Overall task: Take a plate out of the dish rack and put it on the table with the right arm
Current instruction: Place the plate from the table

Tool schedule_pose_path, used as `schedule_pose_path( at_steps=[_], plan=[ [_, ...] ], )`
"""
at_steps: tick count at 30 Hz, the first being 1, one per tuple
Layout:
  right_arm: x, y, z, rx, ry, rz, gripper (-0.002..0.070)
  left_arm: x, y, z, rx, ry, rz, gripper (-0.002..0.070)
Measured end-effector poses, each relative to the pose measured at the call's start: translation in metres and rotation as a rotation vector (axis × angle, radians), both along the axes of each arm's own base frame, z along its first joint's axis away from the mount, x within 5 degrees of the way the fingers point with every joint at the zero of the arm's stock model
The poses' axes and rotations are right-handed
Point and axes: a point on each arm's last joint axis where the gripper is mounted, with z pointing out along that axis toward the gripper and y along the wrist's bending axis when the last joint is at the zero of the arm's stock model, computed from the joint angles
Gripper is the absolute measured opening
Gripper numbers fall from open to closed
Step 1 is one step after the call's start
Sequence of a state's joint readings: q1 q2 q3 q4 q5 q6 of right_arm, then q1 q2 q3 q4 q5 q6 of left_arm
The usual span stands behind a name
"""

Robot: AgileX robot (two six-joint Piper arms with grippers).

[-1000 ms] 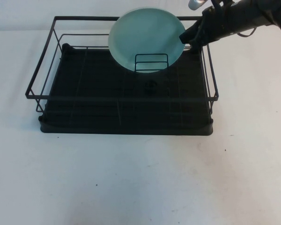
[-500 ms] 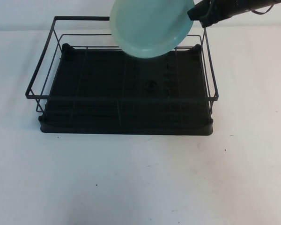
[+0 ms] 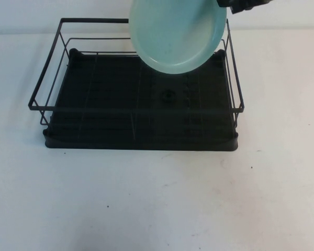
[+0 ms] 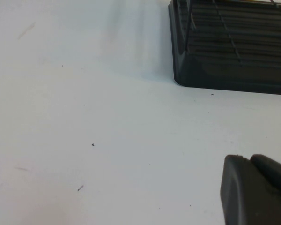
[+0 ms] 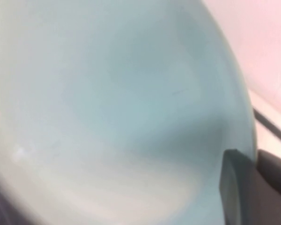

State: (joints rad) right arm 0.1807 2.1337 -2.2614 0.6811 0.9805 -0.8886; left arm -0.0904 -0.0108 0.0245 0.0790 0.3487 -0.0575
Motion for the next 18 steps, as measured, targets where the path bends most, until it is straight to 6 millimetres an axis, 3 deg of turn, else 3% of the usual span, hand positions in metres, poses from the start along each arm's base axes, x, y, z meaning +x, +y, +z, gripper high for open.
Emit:
schedule_pose_path(
  at_steps=[5, 12, 18],
  plan=[
    [-0.007, -0.004, 0.005, -0.034, 0.048, -0.027, -0.0008, 0.000, 0.000, 0.000, 0.000, 0.000, 0.000, -0.0004],
    [-0.033, -0.013, 0.045, -0.033, 0.017, -0.085, -0.0009, 0.000, 0.000, 0.000, 0.000, 0.000, 0.000, -0.0004],
    [-0.060, -0.021, 0.068, -0.076, 0.063, -0.110, -0.0009, 0.000, 0.000, 0.000, 0.000, 0.000, 0.000, -0.0004]
  ],
)
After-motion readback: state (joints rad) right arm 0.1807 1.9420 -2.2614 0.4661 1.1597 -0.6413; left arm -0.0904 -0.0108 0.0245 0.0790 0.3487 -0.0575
